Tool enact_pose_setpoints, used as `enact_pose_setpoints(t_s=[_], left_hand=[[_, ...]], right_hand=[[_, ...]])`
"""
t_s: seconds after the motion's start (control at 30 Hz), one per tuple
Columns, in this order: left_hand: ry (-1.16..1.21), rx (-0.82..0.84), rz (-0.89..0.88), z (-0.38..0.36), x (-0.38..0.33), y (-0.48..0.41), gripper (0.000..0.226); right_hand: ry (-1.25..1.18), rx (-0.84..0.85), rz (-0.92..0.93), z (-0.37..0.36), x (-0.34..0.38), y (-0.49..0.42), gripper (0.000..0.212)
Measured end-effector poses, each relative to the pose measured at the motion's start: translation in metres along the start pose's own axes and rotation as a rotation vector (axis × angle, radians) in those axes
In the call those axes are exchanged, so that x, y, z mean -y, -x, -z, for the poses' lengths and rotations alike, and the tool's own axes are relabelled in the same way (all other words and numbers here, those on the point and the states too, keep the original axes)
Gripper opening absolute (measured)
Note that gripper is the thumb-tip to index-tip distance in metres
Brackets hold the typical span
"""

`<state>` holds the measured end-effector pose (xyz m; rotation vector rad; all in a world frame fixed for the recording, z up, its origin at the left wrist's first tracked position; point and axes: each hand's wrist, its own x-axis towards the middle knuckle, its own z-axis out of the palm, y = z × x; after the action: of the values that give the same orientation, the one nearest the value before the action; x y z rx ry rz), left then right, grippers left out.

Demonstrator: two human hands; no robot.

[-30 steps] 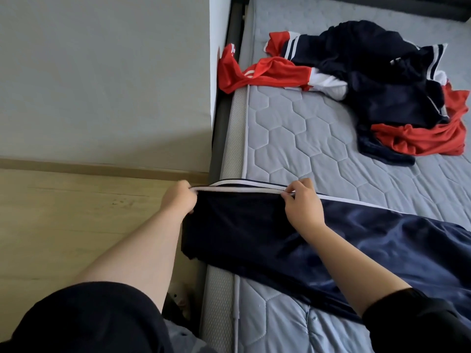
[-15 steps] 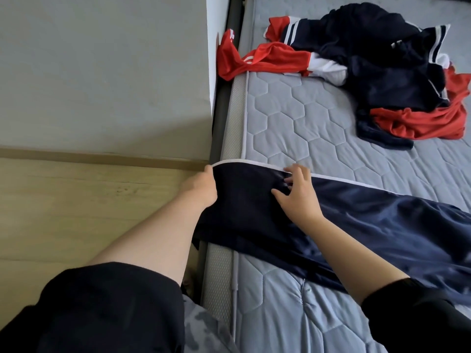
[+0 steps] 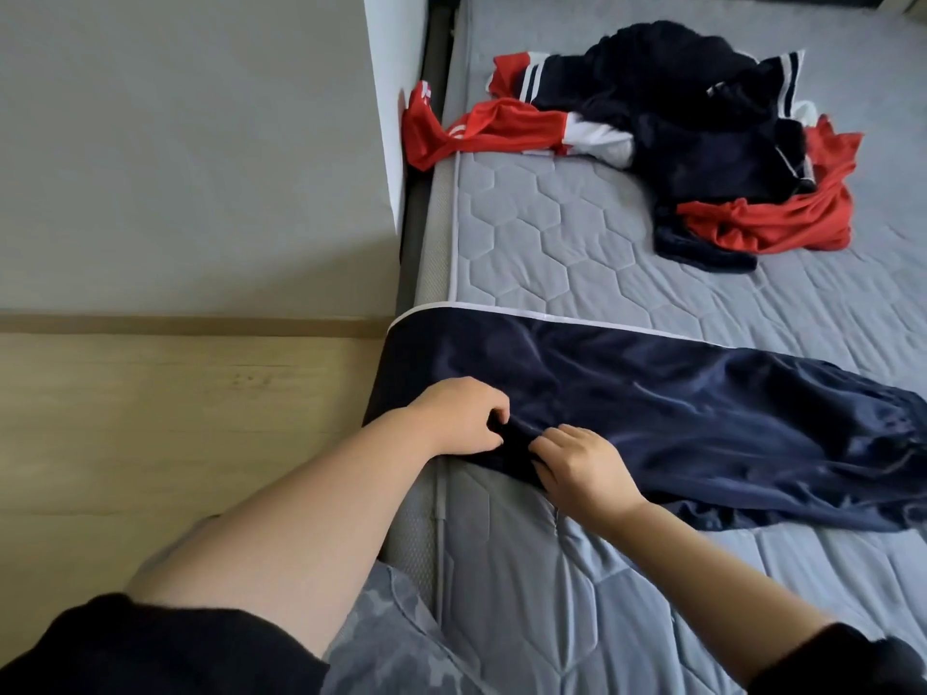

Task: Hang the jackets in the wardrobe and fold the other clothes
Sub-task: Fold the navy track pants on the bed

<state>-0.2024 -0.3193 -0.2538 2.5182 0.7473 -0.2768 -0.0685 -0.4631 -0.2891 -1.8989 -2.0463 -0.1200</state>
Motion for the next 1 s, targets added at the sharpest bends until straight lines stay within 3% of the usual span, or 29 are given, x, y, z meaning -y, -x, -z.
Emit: enact_pose_setpoints(t_s=[0.1,0.2,0.3,0.37,0.47,0.57,0.7,0.9,1.0], left_hand=[[-0.202,-0.01,-0.054,-0.008,-0.007,0.003,0.036],[-0.438,-0.104,-0.107,-0.01,-0.015,0.009,0.029],[-0.568,-0.298,-0.293,-0.009,-0.026,0.02,0.017],[-0.587,-0.221,-0.256,-0.014,-0.029,0.021,0.015],[-0.628,-0.055,-0.043,-0.023,-0.027,0.017,0.021],[-0.686,-0.045,-0.022,-0.025,-0.025,0.02,0.027],[-0.721,-0.013,-0.058,-0.027,-0.02,0.021,0.026],[-0.568,-0.048,0.234,-0.033,-0.01,0.017,0.026],[-0.481,-0.124,0.333,-0.038,-0.001,0.016,0.026]], right_hand=[[-0.068,-0.089,-0.134,0.003,0.005,-0.002,0.015],[-0.058,-0.154,-0.167,0.01,0.008,-0.001,0.005],[-0.048,-0.214,-0.143,0.015,0.009,-0.001,0.02],[-0.029,-0.229,-0.103,0.016,0.009,-0.002,0.022],[0.022,-0.206,-0.047,0.013,0.009,-0.002,0.01],[0.066,-0.08,-0.016,0.009,0.008,0.001,0.028],[0.091,0.098,-0.043,0.005,0.013,-0.005,0.035],[0.143,0.48,-0.144,-0.007,0.017,-0.033,0.023],[0.157,0.569,-0.142,-0.007,0.018,-0.04,0.02]])
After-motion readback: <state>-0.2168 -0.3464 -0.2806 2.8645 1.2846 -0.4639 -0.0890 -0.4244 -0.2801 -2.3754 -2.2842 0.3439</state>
